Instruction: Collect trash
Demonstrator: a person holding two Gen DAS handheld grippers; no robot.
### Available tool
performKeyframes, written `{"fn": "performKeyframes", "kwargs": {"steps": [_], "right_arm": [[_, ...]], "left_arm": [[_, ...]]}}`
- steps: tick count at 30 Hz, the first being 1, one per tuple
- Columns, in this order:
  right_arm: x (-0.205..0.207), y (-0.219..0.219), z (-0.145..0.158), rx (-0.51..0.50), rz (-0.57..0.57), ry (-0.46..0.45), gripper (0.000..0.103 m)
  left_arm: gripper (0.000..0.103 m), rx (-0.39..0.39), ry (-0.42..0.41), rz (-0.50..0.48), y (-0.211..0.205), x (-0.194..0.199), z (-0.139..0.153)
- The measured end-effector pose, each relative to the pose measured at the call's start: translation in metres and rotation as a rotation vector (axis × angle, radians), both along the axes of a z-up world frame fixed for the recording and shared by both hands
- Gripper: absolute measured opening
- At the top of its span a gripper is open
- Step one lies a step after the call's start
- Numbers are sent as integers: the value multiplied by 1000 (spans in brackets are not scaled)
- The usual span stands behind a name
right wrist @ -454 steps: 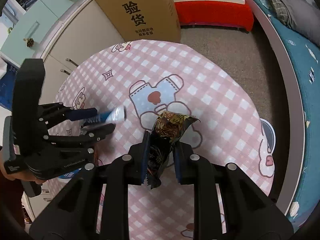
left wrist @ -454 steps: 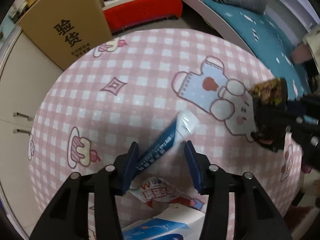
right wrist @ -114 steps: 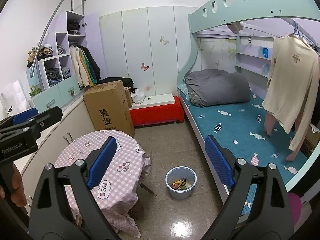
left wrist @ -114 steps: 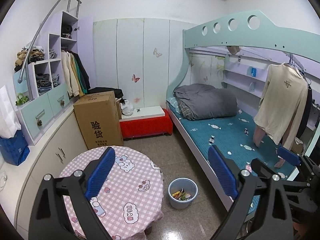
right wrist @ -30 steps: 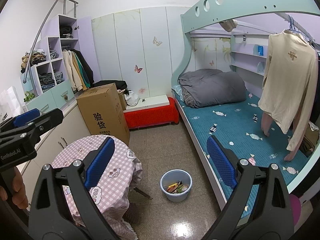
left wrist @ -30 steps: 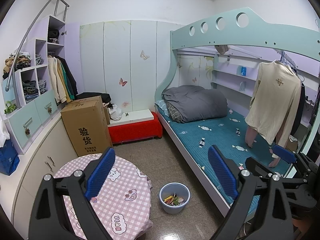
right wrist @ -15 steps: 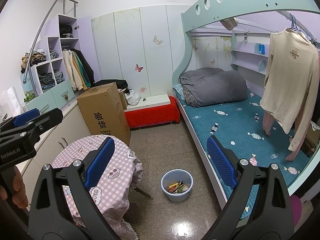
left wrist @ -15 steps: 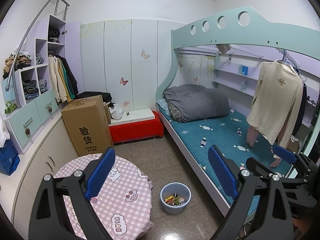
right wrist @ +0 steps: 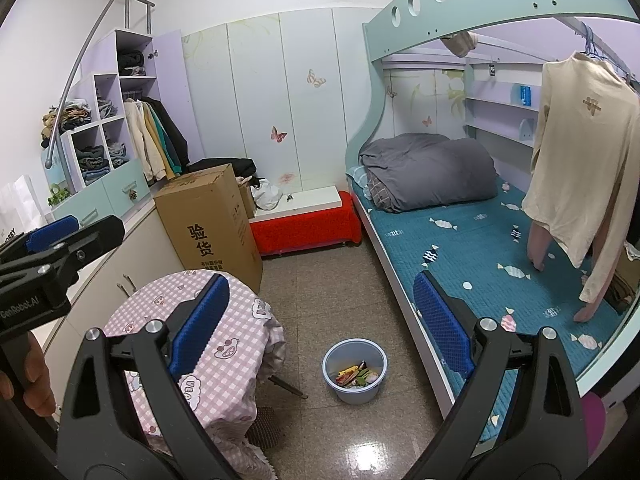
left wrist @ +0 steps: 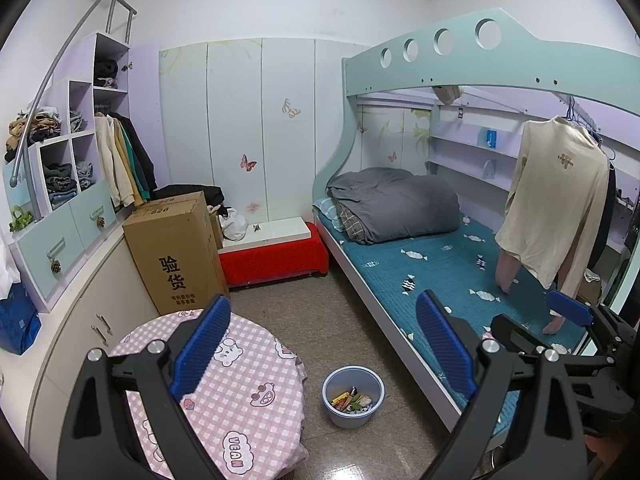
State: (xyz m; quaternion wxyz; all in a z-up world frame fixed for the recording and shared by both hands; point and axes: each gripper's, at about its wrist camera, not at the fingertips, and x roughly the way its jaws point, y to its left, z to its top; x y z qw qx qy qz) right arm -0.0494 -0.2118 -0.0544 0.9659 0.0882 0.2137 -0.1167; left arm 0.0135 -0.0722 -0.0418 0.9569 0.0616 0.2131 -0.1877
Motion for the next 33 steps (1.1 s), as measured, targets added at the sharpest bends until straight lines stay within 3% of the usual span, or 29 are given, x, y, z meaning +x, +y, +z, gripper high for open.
{"fn": "performKeyframes", "kwargs": {"steps": [33], "right_arm": [[15,-28,-5,24,15,16,91]], "left_arm": [[92,5,22,19,-26,21,-5]]}}
